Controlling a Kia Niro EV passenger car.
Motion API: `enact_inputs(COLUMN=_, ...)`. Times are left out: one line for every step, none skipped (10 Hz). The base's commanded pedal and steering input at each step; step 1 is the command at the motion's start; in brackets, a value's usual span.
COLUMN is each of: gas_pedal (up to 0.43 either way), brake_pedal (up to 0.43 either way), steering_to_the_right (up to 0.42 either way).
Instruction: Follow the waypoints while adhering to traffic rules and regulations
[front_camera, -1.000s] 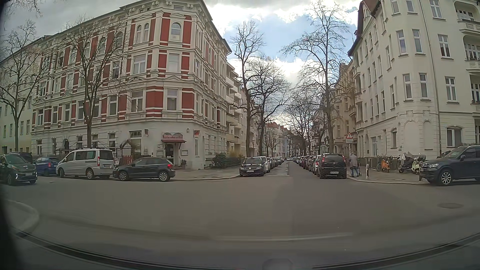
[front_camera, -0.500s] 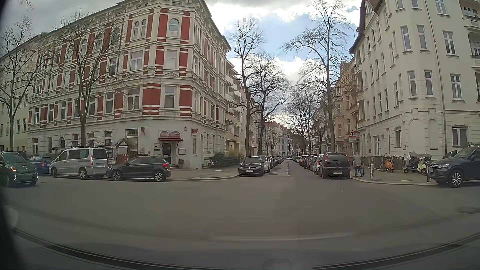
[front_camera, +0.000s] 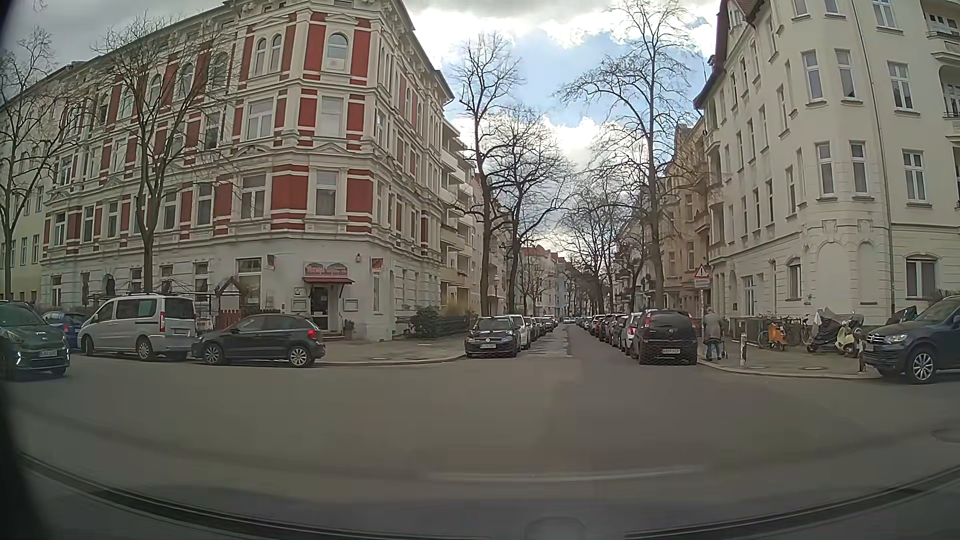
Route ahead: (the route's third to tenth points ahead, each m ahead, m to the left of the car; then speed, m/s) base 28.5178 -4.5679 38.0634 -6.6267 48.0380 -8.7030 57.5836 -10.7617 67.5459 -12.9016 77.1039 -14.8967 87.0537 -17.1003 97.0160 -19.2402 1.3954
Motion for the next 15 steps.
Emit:
enact_inputs(gas_pedal=0.150, brake_pedal=0.030, steering_to_the_right=0.255)
enact_inputs(gas_pedal=0.150, brake_pedal=0.030, steering_to_the_right=0.264)
enact_inputs(gas_pedal=0.138, brake_pedal=0.030, steering_to_the_right=0.269)
enact_inputs(gas_pedal=0.138, brake_pedal=0.030, steering_to_the_right=0.280)
enact_inputs(gas_pedal=0.138, brake_pedal=0.030, steering_to_the_right=0.293)
enact_inputs(gas_pedal=0.130, brake_pedal=0.030, steering_to_the_right=0.301)
enact_inputs(gas_pedal=0.110, brake_pedal=0.030, steering_to_the_right=0.320)
enact_inputs(gas_pedal=0.000, brake_pedal=0.030, steering_to_the_right=0.343)
enact_inputs(gas_pedal=0.000, brake_pedal=0.030, steering_to_the_right=0.350)
enact_inputs(gas_pedal=0.000, brake_pedal=0.030, steering_to_the_right=0.340)
enact_inputs(gas_pedal=0.000, brake_pedal=0.030, steering_to_the_right=0.320)
enact_inputs(gas_pedal=0.000, brake_pedal=0.030, steering_to_the_right=0.302)
enact_inputs(gas_pedal=0.000, brake_pedal=0.037, steering_to_the_right=0.280)
enact_inputs(gas_pedal=0.000, brake_pedal=0.037, steering_to_the_right=0.257)
enact_inputs(gas_pedal=0.000, brake_pedal=0.030, steering_to_the_right=0.240)
